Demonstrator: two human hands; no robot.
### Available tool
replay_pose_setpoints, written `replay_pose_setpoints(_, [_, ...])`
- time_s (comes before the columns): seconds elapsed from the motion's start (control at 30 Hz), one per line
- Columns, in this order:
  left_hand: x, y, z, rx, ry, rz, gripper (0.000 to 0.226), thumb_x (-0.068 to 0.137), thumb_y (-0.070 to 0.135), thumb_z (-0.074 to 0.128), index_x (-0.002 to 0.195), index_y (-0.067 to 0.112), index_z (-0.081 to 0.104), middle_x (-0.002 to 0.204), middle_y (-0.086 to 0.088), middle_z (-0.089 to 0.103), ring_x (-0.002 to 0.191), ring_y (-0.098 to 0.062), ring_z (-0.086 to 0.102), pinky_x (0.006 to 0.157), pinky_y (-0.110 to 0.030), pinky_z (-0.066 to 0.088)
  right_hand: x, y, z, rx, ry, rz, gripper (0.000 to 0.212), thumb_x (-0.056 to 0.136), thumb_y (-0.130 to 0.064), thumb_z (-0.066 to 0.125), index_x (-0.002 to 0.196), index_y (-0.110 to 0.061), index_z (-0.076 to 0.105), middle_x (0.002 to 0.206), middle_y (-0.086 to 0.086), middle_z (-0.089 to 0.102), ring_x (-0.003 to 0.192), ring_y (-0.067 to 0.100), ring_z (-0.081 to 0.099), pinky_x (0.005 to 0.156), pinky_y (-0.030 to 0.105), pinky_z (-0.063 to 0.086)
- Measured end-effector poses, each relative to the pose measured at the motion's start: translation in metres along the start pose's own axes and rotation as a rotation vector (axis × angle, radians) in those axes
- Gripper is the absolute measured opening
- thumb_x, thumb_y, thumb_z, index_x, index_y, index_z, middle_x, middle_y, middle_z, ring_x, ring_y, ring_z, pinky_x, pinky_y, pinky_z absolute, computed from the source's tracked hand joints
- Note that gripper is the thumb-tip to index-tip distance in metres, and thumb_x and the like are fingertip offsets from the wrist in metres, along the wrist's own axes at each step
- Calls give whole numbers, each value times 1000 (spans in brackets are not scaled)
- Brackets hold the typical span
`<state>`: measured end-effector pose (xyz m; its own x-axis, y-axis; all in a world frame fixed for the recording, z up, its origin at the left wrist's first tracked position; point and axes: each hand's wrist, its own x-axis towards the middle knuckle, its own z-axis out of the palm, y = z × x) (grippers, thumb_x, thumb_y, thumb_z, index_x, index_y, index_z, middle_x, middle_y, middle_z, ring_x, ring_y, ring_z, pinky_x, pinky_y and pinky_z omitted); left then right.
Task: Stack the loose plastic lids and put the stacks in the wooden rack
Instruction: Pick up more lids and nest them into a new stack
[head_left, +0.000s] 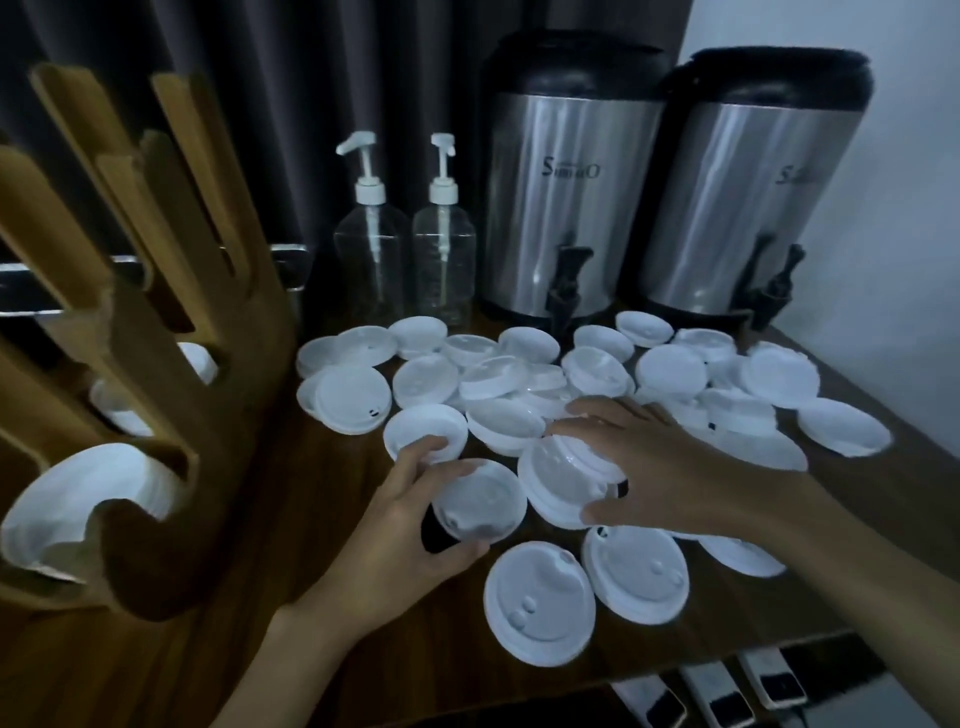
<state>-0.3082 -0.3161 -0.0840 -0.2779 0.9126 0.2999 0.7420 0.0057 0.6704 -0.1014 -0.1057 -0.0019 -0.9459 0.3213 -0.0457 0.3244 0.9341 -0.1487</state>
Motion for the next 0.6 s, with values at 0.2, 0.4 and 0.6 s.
replay_pose_setpoints(0.2, [7, -1, 9, 53, 42, 52, 59, 76, 34, 90, 126, 38, 59, 152, 27, 23, 139, -4, 36, 115, -40, 39, -34, -40, 8, 121, -37, -51, 87, 72, -79, 63, 146, -51, 28, 138, -33, 33, 123, -13, 24, 101, 14, 19])
replay_pose_setpoints(0.4, [2, -4, 9, 29, 119, 77, 33, 74, 25, 91, 82, 23, 60, 141, 9, 37, 132, -9, 41, 105, -12, 37, -37, -62, 26, -7, -65, -68, 94, 60, -86, 60, 142, -48, 33, 127, -28, 41, 117, -1, 26, 101, 20, 12])
replay_pose_setpoints(0.6, [-12, -8, -2, -49, 228, 60, 45, 73, 24, 91, 76, 37, 48, 132, 12, 37, 134, 2, 35, 98, -4, 36, -33, -72, 39, -49, -80, -110, 94, 65, -76, 67, 146, -48, 28, 129, -26, 39, 103, -8, 11, 95, 14, 7])
